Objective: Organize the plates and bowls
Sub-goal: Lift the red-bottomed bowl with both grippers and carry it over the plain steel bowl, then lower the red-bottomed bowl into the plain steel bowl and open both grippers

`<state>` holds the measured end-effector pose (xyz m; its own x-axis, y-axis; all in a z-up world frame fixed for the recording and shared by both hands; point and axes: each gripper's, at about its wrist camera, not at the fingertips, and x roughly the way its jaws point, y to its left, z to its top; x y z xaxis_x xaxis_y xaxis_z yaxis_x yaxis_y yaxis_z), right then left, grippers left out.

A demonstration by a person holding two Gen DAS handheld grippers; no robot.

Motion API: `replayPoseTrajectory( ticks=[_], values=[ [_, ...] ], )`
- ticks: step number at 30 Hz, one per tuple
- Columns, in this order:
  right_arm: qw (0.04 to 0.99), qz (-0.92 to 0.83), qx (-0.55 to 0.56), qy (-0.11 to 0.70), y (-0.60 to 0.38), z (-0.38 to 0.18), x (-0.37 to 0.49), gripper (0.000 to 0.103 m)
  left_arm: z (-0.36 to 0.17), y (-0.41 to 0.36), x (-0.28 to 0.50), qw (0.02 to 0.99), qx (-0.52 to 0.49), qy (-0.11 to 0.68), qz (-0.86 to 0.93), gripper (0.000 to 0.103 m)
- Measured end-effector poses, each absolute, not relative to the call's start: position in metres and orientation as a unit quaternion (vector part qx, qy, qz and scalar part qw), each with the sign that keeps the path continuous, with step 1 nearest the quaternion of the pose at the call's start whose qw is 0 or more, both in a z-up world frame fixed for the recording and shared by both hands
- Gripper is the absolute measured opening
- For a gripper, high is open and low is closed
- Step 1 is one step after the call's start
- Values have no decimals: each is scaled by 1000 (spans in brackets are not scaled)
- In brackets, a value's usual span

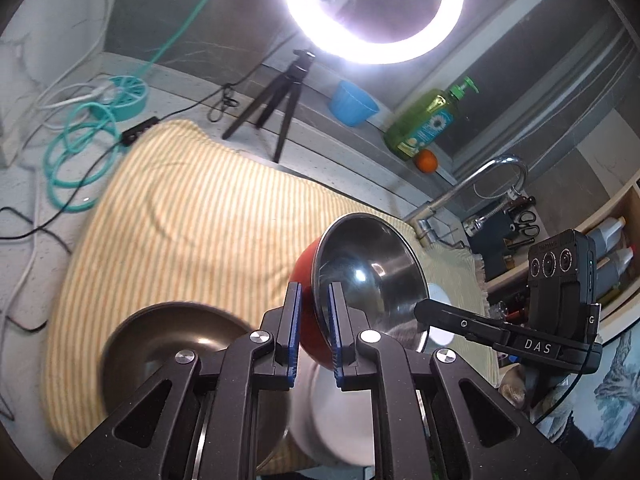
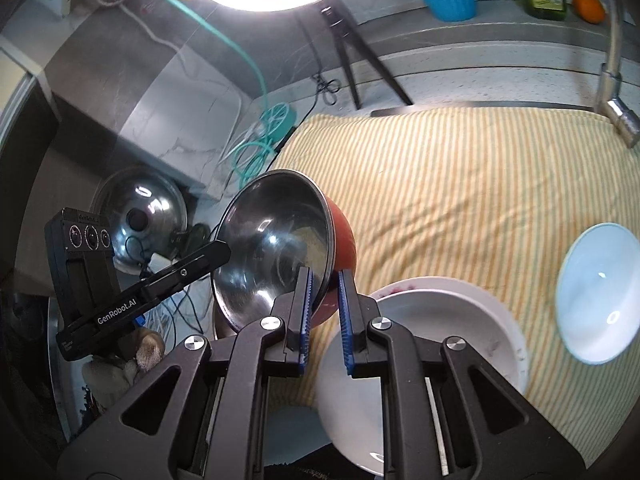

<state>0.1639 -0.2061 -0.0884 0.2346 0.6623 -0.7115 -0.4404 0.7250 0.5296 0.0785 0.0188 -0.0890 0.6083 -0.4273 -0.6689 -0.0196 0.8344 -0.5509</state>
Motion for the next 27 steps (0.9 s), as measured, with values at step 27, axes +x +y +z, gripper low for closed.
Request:
replayPoseTrajectory(
  ticks=[27],
  values=[
    [723,392,-5,568,-98,-149,125,13,-142,85,16,834,-294,466,-36,11]
  ],
)
